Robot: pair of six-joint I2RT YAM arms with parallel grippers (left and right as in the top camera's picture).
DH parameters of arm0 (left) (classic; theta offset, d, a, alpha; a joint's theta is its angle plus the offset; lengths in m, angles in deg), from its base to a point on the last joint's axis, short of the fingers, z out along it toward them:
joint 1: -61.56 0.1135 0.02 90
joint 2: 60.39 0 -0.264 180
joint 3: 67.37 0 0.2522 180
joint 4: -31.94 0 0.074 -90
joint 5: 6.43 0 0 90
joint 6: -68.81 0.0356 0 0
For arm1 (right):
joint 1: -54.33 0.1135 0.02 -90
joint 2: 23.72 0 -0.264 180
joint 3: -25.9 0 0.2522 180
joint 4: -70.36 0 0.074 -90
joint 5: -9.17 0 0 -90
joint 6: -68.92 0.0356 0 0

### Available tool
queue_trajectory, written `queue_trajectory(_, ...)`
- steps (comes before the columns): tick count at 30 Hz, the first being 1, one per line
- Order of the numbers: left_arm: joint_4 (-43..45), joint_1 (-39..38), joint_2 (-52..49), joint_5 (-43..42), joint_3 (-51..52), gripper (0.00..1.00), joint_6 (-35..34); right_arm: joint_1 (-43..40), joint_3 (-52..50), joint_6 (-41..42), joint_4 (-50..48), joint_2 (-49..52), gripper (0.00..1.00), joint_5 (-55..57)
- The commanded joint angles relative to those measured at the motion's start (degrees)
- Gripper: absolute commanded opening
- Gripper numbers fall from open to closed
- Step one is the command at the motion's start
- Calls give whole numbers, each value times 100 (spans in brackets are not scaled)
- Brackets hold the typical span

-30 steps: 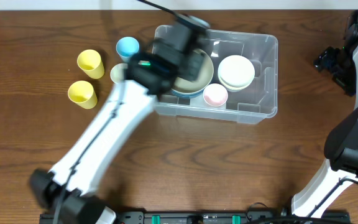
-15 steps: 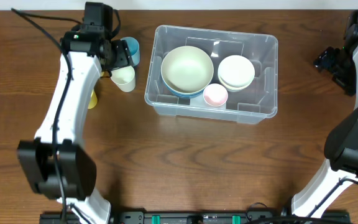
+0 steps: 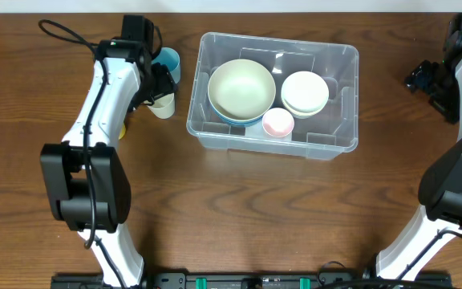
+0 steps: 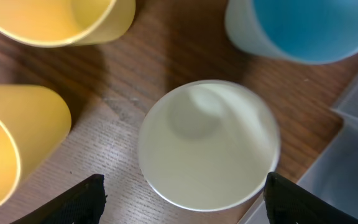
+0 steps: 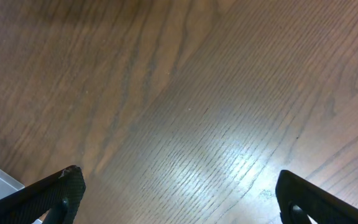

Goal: Pack container
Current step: 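Move the left gripper back to the cream cup beside the blue cup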

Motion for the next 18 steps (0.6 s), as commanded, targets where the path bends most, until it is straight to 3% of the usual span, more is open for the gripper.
queue_trajectory(1,-87,37,-170,63,31,82,-348,-26,-22,57,2,-28,99,83)
queue_trajectory(16,216,52,-243,61,634,81,-651,-26,-22,59,2,-28,99,83)
queue_trajectory(18,236,50,-243,59,678,76,-649,-26,-22,59,2,-28,99,83)
